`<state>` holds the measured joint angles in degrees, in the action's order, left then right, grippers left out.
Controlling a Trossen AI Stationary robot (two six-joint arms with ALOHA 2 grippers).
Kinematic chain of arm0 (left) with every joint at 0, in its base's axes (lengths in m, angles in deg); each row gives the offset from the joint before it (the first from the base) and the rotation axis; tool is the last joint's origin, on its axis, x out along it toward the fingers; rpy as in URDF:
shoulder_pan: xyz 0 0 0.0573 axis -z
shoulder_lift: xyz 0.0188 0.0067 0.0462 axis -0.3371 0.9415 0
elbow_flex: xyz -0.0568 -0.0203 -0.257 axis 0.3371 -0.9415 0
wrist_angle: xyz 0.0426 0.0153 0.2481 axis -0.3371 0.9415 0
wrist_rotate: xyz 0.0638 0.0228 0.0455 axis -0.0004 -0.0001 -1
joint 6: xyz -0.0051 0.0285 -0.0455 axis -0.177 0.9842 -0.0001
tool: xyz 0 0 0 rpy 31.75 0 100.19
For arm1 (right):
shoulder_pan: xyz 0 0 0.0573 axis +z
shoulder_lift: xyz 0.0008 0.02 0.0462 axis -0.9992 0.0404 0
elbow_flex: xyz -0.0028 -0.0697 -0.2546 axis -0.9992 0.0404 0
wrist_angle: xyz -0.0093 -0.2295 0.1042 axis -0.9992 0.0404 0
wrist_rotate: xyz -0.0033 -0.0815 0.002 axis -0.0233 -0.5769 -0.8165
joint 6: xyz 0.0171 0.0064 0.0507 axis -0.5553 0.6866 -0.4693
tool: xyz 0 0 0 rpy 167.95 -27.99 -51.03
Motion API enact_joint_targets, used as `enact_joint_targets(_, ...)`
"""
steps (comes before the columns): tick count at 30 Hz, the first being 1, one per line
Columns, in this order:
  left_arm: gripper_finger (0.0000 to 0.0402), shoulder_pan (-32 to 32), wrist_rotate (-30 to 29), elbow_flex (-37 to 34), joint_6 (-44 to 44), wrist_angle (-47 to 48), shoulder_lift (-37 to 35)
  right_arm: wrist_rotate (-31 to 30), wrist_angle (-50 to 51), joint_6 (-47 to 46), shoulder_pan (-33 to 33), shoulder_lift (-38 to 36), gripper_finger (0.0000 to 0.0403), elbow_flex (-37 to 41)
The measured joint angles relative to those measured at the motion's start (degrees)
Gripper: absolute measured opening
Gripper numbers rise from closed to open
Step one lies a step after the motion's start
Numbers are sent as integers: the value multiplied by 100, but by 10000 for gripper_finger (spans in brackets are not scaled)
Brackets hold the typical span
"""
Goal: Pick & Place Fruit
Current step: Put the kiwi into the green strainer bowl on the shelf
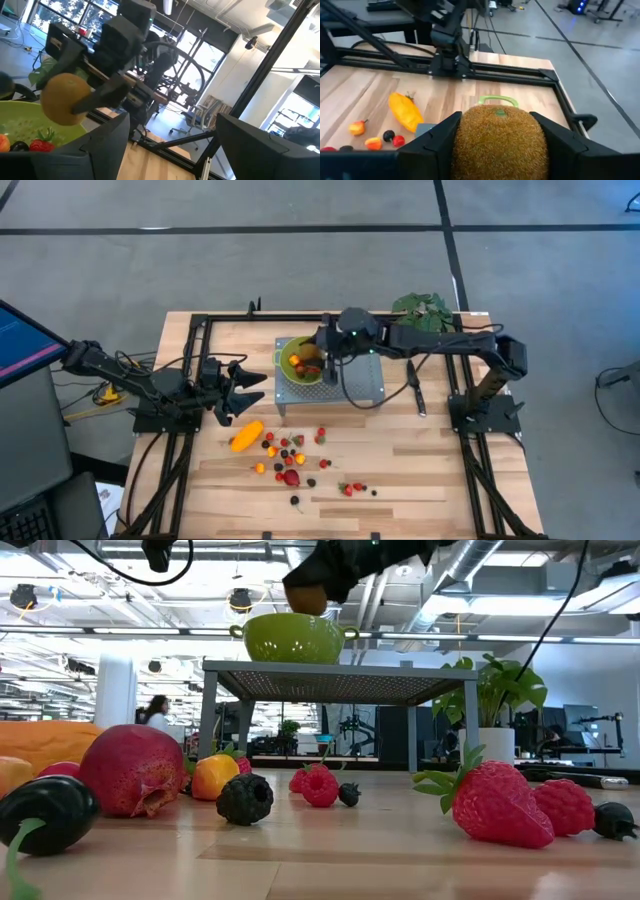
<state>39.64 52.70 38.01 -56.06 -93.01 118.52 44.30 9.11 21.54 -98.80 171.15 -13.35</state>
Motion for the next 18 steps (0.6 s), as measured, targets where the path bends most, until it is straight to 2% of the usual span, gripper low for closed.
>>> enact_joint_targets(4,291,0,0,0,0,0,0,-2,151,-390,-210,0,219,0)
enact_joint_targets(9,291,0,-2,0,0,0,0,-22,428,-439,-335,33,244,0)
enact_joint_targets(18,291,0,-2,0,0,0,0,133,379,-674,-237,-9,249,0)
